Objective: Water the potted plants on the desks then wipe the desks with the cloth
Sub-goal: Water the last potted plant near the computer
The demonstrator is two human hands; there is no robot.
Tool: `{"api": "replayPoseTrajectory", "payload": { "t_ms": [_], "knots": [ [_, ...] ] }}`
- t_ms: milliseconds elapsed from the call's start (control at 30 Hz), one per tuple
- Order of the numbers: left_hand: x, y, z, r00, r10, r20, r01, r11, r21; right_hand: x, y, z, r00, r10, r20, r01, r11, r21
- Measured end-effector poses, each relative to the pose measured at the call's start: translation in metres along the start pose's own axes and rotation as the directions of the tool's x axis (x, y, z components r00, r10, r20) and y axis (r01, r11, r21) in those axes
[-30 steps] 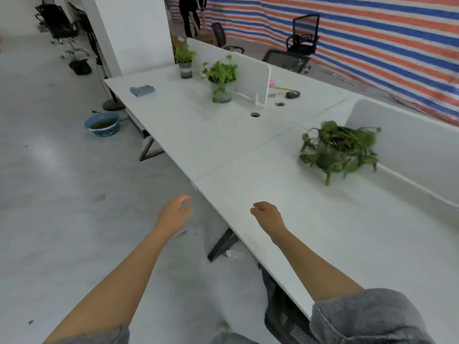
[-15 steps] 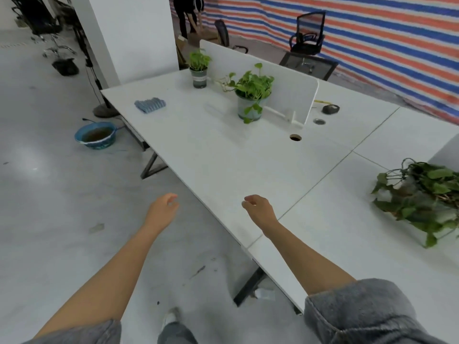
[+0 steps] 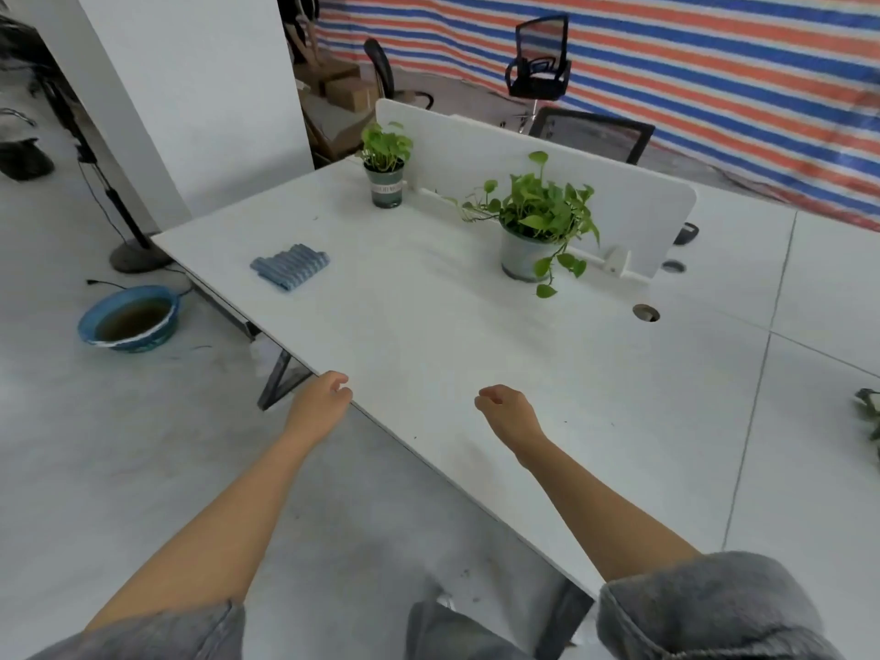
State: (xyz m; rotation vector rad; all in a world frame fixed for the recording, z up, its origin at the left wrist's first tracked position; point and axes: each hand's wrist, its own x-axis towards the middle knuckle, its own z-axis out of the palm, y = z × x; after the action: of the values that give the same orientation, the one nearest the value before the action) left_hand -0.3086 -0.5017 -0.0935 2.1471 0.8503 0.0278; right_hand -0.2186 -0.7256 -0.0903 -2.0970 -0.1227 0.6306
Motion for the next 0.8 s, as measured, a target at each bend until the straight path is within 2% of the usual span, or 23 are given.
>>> {"api": "replayPoseTrajectory", "payload": {
  "t_ms": [300, 533, 667, 733, 800],
  "knots": [
    [0.145, 0.000, -0.044, 0.999, 0.028, 0.023, -0.030, 0.996, 0.079, 0.105, -0.066, 0.029, 0.996, 0.030, -0.083, -0.024, 0.998, 0.066],
    [0.258, -0.018, -0.069, 0.998, 0.066, -0.017, -0.057, 0.950, 0.307, 0.154, -0.100, 0.055, 0.973, 0.137, -0.188, -0.110, 0.983, 0.147],
    [0.335, -0.021, -0.093, 0.990, 0.142, 0.002, -0.130, 0.902, 0.411, 0.183, -0.124, 0.082, 0.926, 0.233, -0.296, -0.164, 0.957, 0.241],
    [0.364, -0.023, -0.106, 0.989, 0.148, 0.012, -0.135, 0.864, 0.486, 0.193, -0.136, 0.103, 0.911, 0.275, -0.308, -0.190, 0.941, 0.280],
    [0.388, -0.025, -0.118, 0.996, 0.080, 0.044, -0.091, 0.823, 0.561, 0.201, -0.149, 0.121, 0.894, 0.314, -0.320, -0.215, 0.926, 0.310]
  ]
}}
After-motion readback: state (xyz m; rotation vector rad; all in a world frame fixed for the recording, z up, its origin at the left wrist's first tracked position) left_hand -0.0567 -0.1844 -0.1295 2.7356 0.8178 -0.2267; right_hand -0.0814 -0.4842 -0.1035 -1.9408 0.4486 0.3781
